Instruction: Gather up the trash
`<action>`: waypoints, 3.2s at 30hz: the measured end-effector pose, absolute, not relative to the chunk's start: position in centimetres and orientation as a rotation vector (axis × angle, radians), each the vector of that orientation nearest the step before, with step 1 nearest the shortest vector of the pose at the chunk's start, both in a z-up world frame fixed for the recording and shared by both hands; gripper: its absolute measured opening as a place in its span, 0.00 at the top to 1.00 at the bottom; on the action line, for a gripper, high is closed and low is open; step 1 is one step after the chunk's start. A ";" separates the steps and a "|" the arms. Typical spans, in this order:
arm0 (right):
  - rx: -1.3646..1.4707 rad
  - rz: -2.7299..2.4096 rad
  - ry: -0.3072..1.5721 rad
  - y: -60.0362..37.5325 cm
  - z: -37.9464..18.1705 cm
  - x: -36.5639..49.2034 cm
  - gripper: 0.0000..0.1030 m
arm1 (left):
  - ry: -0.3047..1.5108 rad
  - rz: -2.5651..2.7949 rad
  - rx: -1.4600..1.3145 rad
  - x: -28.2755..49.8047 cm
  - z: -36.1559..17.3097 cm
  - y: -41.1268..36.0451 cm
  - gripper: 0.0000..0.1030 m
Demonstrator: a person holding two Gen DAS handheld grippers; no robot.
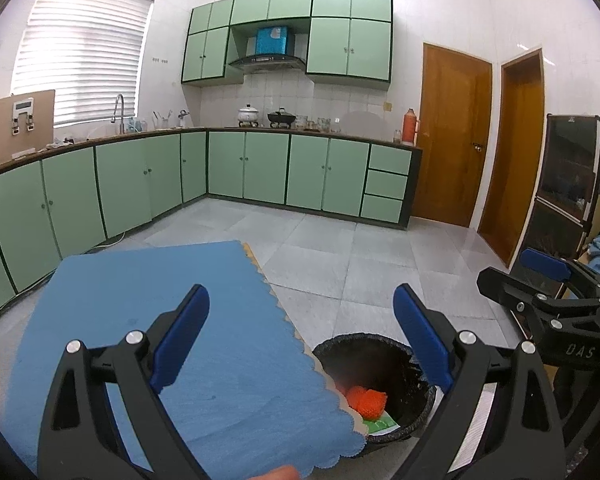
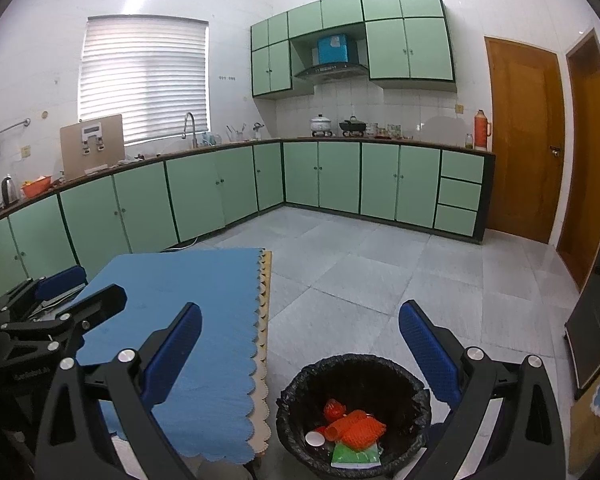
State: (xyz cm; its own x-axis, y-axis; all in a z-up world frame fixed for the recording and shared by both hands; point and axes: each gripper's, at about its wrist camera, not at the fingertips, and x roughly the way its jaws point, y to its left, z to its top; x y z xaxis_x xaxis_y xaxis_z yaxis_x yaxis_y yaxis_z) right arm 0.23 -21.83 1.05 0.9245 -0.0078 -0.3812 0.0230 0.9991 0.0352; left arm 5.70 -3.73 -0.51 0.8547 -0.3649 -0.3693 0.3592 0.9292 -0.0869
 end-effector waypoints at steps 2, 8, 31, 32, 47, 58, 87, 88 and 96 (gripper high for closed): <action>0.033 -0.011 0.384 -21.6 1.3 -0.1 0.06 | 0.383 -0.375 -0.016 5.2 -0.4 -3.5 0.12; 0.023 0.002 0.375 -21.1 1.6 -0.4 0.06 | 0.369 -0.359 -0.021 4.5 -0.1 -2.9 0.12; 0.017 0.016 0.367 -20.4 1.4 -0.5 0.06 | 0.358 -0.343 -0.026 4.3 0.3 -2.6 0.12; 0.017 0.016 0.367 -20.4 1.4 -0.5 0.06 | 0.358 -0.344 -0.026 4.3 0.3 -2.6 0.12; 0.018 0.016 0.369 -20.4 1.3 -0.4 0.06 | 0.358 -0.344 -0.024 4.4 0.3 -2.7 0.12; 0.018 0.013 0.373 -20.3 0.9 -0.2 0.06 | 0.365 -0.344 -0.022 4.6 0.1 -2.5 0.12; 0.021 0.012 0.377 -20.3 0.7 -0.1 0.06 | 0.371 -0.345 -0.019 4.7 -0.4 -3.0 0.12; 0.022 0.012 0.377 -20.3 0.7 -0.2 0.06 | 0.372 -0.344 -0.018 4.7 -0.3 -3.0 0.12; 0.023 0.008 0.381 -20.3 0.3 0.0 0.06 | 0.379 -0.347 -0.020 4.9 -0.5 -3.0 0.12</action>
